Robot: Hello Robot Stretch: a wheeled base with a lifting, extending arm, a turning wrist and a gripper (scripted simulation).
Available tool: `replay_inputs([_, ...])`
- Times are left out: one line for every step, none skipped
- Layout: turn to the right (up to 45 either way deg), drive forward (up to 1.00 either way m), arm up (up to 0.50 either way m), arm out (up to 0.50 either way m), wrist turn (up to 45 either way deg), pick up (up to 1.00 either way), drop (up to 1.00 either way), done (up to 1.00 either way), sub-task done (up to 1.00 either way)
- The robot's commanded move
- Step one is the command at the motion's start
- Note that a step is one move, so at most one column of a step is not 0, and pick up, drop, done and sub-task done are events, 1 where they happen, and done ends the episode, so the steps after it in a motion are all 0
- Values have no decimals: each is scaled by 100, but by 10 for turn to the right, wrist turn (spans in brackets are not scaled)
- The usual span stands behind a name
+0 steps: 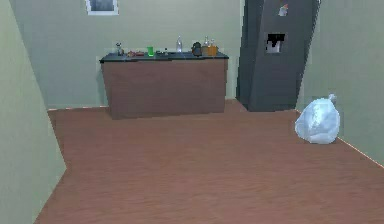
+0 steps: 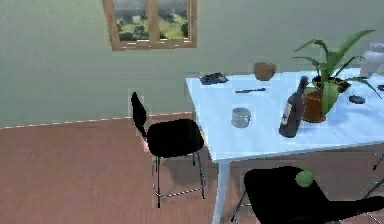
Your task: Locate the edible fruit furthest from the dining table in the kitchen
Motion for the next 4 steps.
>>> replay_inputs([0, 100, 0, 0, 0, 0, 0, 0, 0])
replay_inputs([0, 100, 0, 0, 0, 0, 0, 0, 0])
replay_inputs([-60, 0, 0, 0, 0, 0, 0, 0, 0])
replay_inputs([0, 35, 0, 0, 0, 0, 0, 0, 0])
